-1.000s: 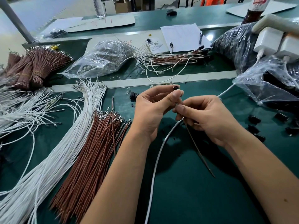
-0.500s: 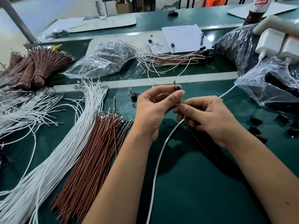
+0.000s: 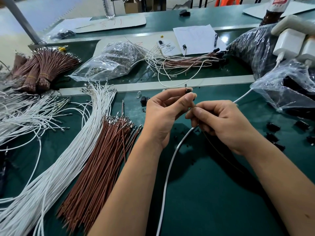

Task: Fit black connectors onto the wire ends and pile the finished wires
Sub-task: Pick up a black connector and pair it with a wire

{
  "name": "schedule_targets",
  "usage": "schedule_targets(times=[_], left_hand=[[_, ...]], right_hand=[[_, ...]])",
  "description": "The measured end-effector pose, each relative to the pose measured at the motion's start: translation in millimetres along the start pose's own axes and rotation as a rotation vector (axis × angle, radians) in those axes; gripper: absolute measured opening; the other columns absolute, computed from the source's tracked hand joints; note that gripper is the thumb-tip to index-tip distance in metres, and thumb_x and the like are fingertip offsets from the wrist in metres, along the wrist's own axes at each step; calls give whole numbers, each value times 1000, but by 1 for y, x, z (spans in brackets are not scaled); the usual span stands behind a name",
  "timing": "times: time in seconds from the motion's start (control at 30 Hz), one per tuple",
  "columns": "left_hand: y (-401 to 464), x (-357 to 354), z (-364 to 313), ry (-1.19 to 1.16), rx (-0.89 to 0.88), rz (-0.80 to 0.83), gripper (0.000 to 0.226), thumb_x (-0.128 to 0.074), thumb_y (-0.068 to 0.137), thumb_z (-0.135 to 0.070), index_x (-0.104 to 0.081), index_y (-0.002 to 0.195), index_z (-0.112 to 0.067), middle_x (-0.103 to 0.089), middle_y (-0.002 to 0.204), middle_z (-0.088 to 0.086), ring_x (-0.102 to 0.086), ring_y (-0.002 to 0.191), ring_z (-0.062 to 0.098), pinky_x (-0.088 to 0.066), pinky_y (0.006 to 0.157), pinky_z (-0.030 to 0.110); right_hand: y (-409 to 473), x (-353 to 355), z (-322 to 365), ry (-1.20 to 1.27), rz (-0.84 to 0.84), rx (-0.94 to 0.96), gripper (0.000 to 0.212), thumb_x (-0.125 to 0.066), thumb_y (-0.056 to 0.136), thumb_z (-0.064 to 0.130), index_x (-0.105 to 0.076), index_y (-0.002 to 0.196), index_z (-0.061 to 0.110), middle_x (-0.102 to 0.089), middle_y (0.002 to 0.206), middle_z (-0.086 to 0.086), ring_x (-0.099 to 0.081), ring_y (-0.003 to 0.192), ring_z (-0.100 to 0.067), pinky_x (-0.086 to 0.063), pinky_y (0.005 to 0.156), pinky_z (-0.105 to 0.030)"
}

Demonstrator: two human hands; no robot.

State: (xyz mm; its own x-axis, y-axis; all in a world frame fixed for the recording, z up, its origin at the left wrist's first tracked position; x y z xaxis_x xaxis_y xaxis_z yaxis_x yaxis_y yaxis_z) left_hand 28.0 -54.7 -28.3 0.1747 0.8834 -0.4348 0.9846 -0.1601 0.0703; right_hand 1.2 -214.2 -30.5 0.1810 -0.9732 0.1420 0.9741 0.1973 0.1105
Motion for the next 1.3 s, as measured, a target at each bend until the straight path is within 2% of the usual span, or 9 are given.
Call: schedule_targets(times=[0.23,0.4,0.5,0.67,0.97,1.3], left_hand=[[1,1,1,-9,10,-12,24,-79,72,-13,-75,94,-5,-76,87,13,-67,70,15,-54,70,22],[2,1,2,-20,36,-26,20,-77,77,-7,-73,96,-2,-77,87,11,-70,72,15,-55,70,22],[2,2,3,-12,58,-30,13,-74,85,-2,-74,98,-2,-77,88,11,-70,73,14,-55,70,21],[2,2,2,-50,106,7,16,-70,87,-3,-73,102,-1,-76,92,12,-69,75,14,-56,73,20],[3,4,-1,-128,147,70,28,-70,76,-7,-73,102,1,-75,97,15,-72,83,18,-57,80,21],[0,1,-4,-31,133,-42,31,-80,65,-17,-72,92,-4,-73,84,12,-68,68,12,-56,69,19]], right_hand=[[0,3,-2,-70,18,41,27,-56,106,15,-79,92,16,-68,70,-1,-43,57,-10,-36,52,-15],[0,3,-3,-46,-92,58,21,-68,95,34,-81,90,18,-69,67,-3,-44,53,-7,-35,50,-16],[0,3,-5,-60,-129,79,19,-71,93,31,-81,87,16,-68,65,-2,-46,50,-2,-35,51,-12],[1,3,-6,-40,-148,64,18,-72,93,28,-80,84,15,-66,62,-2,-46,48,-1,-35,50,-11],[1,3,-3,12,-200,48,17,-73,95,14,-78,80,7,-63,58,-1,-48,45,-1,-35,49,-8],[0,3,-2,-3,-177,47,16,-78,90,21,-80,80,9,-65,60,-5,-51,50,-5,-37,51,-13]])
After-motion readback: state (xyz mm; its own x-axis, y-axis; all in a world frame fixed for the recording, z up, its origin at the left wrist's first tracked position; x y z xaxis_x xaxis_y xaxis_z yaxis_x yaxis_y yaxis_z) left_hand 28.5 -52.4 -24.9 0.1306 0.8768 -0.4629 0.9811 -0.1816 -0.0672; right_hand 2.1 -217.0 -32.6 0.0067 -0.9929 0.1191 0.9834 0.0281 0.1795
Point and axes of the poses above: each hand's wrist, its own y-axis towards the middle knuckle, its own x-axis out of the back of the hand, z = x × y, the point moved 1 cm from there along y, towards the middle knuckle
